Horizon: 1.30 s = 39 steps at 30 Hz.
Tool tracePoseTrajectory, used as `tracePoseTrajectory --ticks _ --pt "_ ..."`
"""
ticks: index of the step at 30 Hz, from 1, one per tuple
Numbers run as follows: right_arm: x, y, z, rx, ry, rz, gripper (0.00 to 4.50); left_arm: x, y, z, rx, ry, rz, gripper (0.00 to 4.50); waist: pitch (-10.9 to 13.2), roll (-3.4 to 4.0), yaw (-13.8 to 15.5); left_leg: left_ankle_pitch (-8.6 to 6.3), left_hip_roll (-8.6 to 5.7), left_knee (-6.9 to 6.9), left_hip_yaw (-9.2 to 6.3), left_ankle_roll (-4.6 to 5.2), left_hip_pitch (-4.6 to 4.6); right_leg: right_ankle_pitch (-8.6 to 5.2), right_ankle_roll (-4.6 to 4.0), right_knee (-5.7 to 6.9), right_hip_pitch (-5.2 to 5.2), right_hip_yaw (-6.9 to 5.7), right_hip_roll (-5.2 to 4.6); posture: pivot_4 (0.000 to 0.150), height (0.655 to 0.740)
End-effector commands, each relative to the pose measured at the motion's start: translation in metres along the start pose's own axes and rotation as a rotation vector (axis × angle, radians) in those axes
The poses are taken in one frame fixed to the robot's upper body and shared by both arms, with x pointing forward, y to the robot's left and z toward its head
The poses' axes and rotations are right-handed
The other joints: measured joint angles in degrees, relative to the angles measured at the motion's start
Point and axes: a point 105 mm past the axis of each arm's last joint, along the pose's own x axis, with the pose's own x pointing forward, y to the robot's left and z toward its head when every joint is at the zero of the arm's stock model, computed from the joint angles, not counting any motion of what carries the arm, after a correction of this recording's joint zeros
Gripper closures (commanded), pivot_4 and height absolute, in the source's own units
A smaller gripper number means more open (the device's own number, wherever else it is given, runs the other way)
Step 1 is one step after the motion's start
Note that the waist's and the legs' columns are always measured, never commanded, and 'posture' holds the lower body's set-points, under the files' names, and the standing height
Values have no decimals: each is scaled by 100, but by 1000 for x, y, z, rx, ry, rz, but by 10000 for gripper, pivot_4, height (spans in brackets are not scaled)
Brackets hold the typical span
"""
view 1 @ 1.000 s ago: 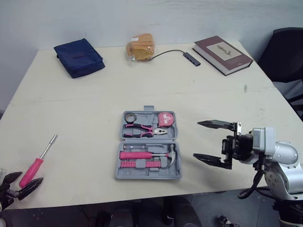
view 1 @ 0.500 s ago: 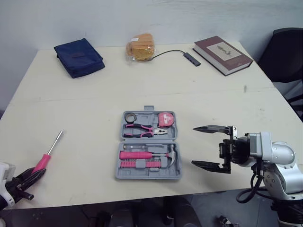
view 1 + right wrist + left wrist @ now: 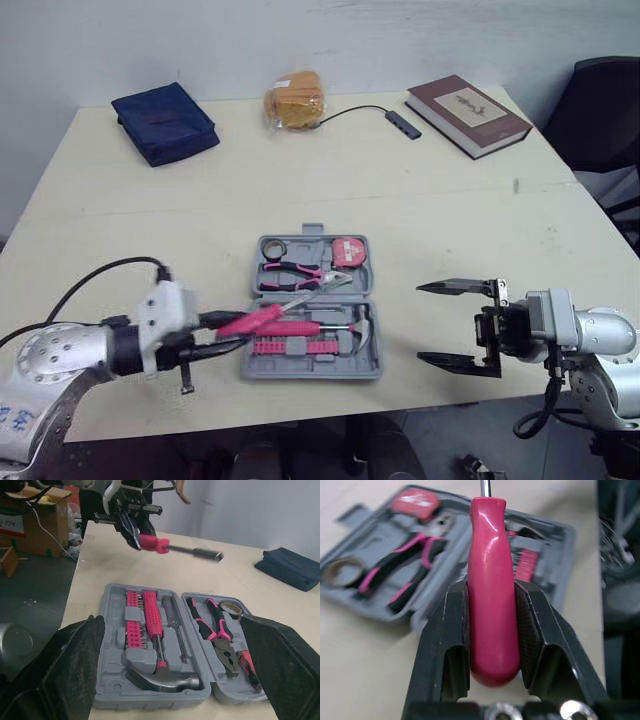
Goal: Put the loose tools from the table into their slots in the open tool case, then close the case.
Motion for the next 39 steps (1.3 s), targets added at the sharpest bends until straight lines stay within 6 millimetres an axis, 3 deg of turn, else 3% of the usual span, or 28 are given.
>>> tracePoseTrajectory --ticks 1,7,24,29,31,33,36,39 --pt "-2 2 6 -7 3 1 0 17 -9 -2 42 57 -78 39406 1 0 8 0 0 0 0 0 -1 0 0 0 0 0 2 1500 7400" --pt "-6 11 -1 3 58 19 0 43 -19 -17 136 198 -166 39406 1 0 17 0 -5 1 1 0 -1 0 0 -3 0 4 10 1500 7400" --pt "-7 19 -3 11 84 -23 0 54 -23 -32 219 253 -237 39406 1 0 19 0 1 4 1 2 -1 0 0 -2 0 6 12 1500 7400" --pt "-8 18 -5 11 86 -35 0 52 -25 -33 231 258 -273 16395 1 0 12 0 1 3 1 2 -1 0 0 -2 0 6 13 1500 7400" --pt "-8 18 -6 11 88 -40 0 53 -22 -27 248 223 -258 7082 1 0 13 0 0 3 1 2 -1 0 0 -3 0 6 14 1500 7400" --pt "-8 18 -6 13 88 -45 0 55 -21 -15 283 162 -261 838 1 0 17 0 0 4 1 2 -1 0 0 -3 0 6 15 1500 7400" --pt "-9 18 -7 18 91 -50 0 51 -25 -3 252 89 -308 838 1 0 20 0 1 6 1 2 -2 0 0 -2 0 6 14 1500 7400" --pt "-10 18 -9 23 98 -55 0 46 -29 -5 236 80 -335 838 1 0 18 1 0 6 1 2 -1 0 0 0 0 6 15 1500 7400"
